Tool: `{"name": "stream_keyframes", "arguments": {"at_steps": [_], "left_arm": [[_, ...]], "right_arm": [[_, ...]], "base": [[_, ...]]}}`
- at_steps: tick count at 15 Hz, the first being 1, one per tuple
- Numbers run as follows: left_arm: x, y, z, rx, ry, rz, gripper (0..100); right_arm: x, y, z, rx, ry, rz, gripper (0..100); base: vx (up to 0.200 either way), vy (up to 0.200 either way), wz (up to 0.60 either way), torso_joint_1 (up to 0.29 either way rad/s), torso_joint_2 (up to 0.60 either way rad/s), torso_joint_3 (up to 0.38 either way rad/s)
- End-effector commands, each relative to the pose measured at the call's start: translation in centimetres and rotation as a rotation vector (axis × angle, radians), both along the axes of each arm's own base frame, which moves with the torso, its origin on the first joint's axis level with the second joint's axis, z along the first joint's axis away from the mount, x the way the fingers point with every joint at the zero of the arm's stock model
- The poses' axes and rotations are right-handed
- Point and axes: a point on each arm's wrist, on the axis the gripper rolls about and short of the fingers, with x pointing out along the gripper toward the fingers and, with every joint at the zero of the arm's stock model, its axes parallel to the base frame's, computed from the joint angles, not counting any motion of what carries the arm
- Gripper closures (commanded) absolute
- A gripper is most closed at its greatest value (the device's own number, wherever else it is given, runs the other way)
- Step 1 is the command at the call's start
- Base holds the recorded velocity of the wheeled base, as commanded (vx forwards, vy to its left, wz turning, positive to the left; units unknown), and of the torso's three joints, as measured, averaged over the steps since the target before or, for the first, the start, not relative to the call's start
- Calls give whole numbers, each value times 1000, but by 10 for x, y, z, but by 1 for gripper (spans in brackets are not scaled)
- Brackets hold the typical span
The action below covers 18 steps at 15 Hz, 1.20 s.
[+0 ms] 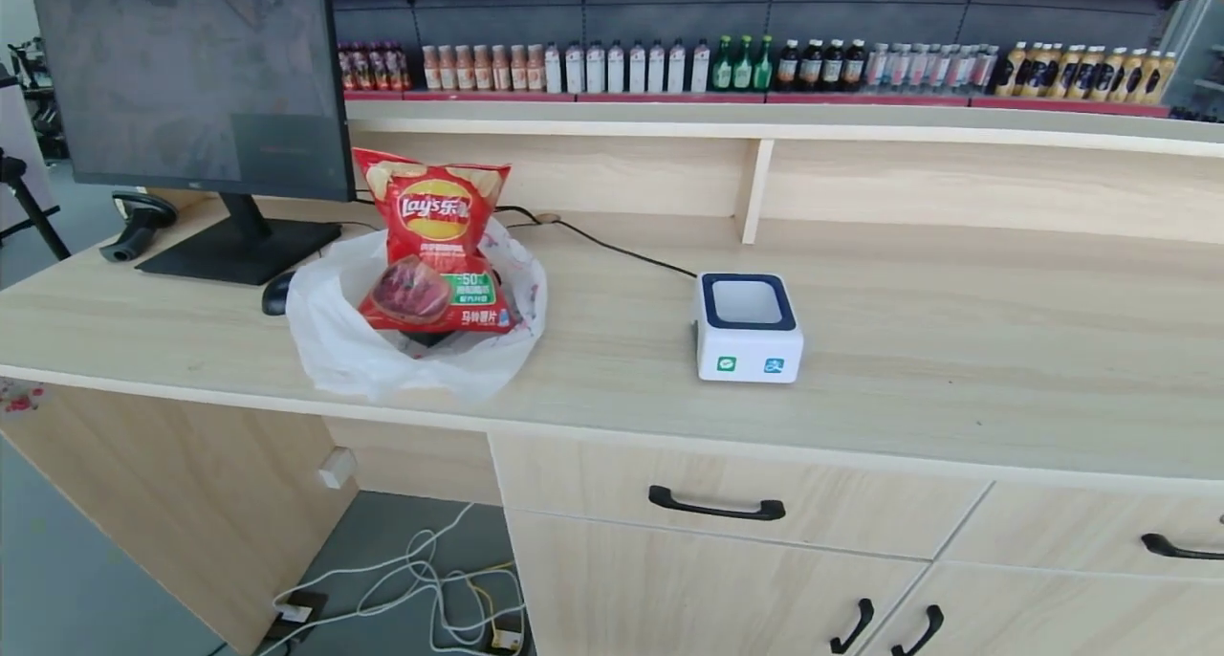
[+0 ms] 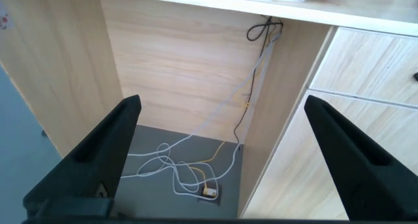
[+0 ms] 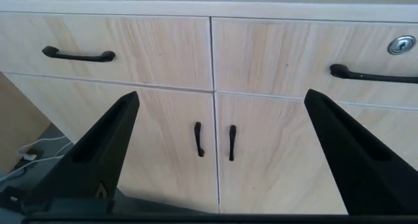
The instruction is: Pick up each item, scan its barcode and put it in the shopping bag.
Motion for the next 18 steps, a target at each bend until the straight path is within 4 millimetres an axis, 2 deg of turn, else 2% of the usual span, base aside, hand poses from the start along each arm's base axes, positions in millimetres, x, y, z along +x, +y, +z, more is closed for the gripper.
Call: {"name": "stream_keyframes", "arguments": {"at_steps": [1,18], "left_arm": [[0,0,0,0,0,0,0],[0,0,0,-11,-3,1,0]], "right_arm": [[0,0,0,-2,4,-2,0],[0,0,1,10,2,-2,0]], "base": [[0,0,0,0,0,0],[-200,0,0,2,3,0]]}}
